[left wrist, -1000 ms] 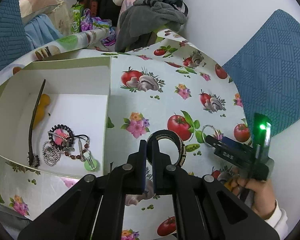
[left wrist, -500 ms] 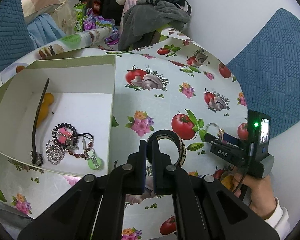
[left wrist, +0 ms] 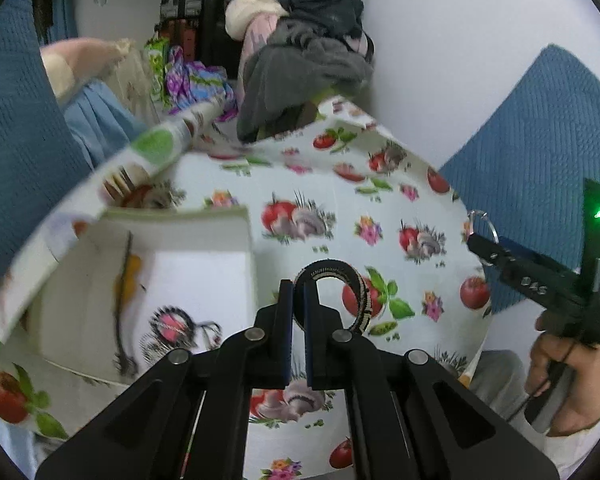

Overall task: Organize jewelry
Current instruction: 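Carry the bangle and silver hoop up and into the white box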

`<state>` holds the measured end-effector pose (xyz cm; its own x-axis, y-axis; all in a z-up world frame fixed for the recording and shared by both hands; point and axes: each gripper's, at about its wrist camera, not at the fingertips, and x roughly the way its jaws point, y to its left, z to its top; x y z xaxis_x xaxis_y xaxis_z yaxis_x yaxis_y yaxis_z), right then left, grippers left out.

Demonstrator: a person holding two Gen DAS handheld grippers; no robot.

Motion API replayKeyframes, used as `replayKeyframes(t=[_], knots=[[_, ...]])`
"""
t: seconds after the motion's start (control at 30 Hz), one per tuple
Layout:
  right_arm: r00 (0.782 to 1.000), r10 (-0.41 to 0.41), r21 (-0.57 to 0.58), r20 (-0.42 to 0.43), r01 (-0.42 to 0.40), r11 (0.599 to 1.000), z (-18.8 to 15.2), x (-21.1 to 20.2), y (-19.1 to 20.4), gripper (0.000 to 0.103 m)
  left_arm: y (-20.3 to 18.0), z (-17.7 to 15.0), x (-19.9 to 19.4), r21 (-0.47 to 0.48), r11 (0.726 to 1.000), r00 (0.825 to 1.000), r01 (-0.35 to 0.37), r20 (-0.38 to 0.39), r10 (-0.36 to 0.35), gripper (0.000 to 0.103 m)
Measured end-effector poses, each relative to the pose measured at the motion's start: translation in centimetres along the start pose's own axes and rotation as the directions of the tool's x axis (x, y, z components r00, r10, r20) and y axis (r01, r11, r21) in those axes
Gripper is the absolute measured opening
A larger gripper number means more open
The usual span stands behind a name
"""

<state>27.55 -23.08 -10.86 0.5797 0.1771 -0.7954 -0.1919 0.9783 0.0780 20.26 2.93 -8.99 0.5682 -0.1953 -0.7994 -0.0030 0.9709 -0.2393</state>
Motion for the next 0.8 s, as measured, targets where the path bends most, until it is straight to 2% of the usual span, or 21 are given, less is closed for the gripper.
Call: replayKeyframes(t=[0.2, 0.4, 0.5, 0.67, 0.8], knots=[[0.993, 0.076, -0.056, 0.089, -0.072, 0.996, 3.9, -4.3, 5.5, 0.065, 2.3, 2.7, -3.7, 0.008, 1.0, 0.997, -0.026, 0.07, 0.025, 0.004], [0.98, 0.168, -0.121, 0.106, -0.155, 0.98, 4.3, -5.5, 12.0, 0.066, 6.2, 3.0, -5.3, -0.01, 0.998, 0.994, -0.066, 0.092, 0.066, 0.004], [0.973, 0.22, -0.153, 0.074, -0.207, 0.966, 3.3, -4.3, 15.7, 0.066, 8.6, 2.2, -4.9, -0.037, 0.996, 0.994, -0.078, 0.075, 0.081, 0.004], [0.966, 0.26, -0.206, 0.001, -0.254, 0.945, 1.0, -1.2, 20.5, 0.066, 12.0, 0.3, -2.9, -0.076, 0.993, 0.995, -0.093, 0.027, 0.095, 0.004], [0.962, 0.263, -0.22, -0.068, -0.271, 0.937, -1.2, 1.9, 22.4, 0.066, 14.0, -1.5, -0.7, -0.104, 0.99, 0.995, -0.099, -0.022, 0.097, 0.004]])
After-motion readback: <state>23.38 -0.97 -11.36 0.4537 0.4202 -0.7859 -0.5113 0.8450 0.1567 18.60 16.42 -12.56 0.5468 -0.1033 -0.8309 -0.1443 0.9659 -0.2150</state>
